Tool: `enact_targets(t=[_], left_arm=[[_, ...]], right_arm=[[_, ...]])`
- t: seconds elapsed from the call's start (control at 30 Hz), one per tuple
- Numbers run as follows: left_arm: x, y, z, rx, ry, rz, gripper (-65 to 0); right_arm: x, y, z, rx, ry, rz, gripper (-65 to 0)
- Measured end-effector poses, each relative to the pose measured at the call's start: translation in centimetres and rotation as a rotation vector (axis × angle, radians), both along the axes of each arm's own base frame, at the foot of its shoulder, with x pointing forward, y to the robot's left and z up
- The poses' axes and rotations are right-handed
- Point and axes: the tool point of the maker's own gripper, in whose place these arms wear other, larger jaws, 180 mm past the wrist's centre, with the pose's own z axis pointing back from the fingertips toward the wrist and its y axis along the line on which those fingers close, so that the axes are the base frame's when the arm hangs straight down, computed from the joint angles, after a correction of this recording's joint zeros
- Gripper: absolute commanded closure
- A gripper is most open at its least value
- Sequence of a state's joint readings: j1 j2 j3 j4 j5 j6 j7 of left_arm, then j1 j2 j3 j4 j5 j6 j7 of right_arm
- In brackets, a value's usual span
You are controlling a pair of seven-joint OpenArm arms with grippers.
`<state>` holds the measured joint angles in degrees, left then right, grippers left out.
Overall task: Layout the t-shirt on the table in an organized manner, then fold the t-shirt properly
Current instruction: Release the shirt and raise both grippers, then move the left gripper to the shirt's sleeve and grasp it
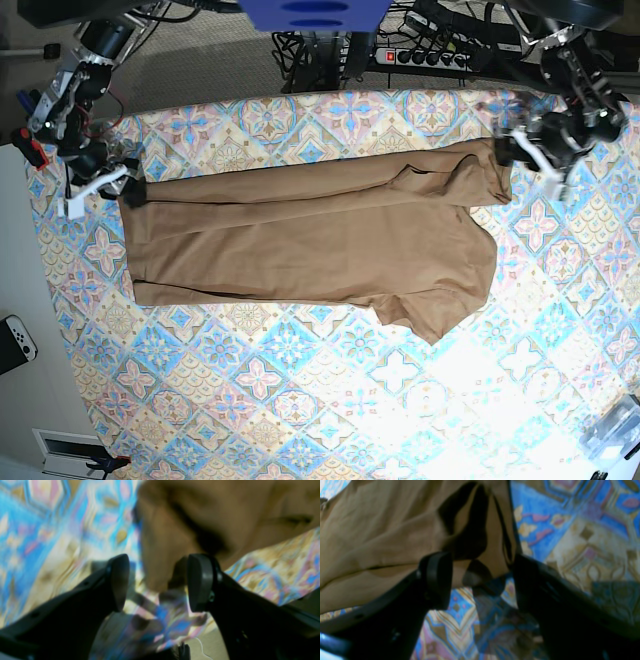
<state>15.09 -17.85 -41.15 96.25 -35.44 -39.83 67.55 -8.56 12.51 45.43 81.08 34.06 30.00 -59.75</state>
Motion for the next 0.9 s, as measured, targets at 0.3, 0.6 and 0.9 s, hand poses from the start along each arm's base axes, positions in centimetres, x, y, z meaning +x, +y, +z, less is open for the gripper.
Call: enact_targets(t=[0.3, 0.6, 0.9], left_arm=[[0.6, 3.1, 4.8, 0.097, -0.135, 0.119, -35.6], [7.9, 1.0, 9.0, 0.110, -0.305, 0.051, -35.6], [10.2, 1.0, 9.0, 0.277, -0.246, 0.005, -35.6]], right_arm=[[-0.4, -5.0, 4.4, -0.104, -0.103, -0.128, -37.3], [1.3, -6.2, 4.4, -0.254, -0.003, -0.043, -37.3], [10.0, -2.8, 5.1, -0.300, -0.033, 0.092, -37.3]])
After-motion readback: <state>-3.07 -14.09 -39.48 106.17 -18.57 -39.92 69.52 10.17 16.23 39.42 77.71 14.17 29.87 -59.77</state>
